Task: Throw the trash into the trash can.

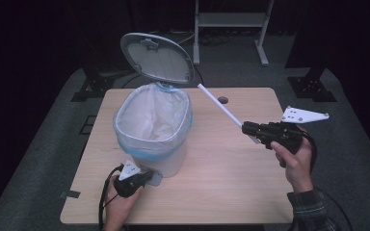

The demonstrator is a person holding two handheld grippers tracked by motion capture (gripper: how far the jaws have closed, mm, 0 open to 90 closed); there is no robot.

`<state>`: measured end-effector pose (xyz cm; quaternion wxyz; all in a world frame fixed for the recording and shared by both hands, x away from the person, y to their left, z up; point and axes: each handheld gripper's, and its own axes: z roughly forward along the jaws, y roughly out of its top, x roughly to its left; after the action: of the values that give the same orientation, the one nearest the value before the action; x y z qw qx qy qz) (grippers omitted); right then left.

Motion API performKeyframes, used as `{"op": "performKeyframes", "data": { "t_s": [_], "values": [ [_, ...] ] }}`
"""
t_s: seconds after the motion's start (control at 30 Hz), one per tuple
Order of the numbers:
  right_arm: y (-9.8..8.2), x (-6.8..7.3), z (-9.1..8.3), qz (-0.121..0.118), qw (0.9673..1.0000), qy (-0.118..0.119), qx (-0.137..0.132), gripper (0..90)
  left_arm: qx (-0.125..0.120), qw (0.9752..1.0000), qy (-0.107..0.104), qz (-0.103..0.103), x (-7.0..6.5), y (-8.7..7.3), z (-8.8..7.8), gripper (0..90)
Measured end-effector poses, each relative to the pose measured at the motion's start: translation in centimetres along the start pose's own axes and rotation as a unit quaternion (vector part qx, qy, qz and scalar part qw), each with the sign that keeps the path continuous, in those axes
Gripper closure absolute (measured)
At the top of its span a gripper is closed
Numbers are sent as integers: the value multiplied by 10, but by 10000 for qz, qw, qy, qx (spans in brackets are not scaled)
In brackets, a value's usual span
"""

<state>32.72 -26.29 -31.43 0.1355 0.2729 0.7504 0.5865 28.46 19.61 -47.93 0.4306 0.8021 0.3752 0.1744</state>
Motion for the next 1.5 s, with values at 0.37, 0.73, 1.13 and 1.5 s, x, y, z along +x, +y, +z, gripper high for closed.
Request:
{"op": "performKeyframes", "data": {
  "t_s": [0.37, 0.73, 1.13, 1.5],
  "values": [
    [19, 10, 14, -142, 9997, 191, -39, 798, 2, 10000, 3, 2, 0, 0, 0, 900],
    [39, 20, 28, -258, 9990, 369, -63, 797, -2, 10000, -2, 3, 0, 0, 0, 900],
    [61, 27, 45, -377, 9979, 510, -102, 797, -9, 10000, -16, -3, 0, 0, 0, 900],
    [79, 34, 64, -452, 9971, 602, -71, 796, -14, 10000, -26, -9, 1, 0, 0, 900]
  ]
}}
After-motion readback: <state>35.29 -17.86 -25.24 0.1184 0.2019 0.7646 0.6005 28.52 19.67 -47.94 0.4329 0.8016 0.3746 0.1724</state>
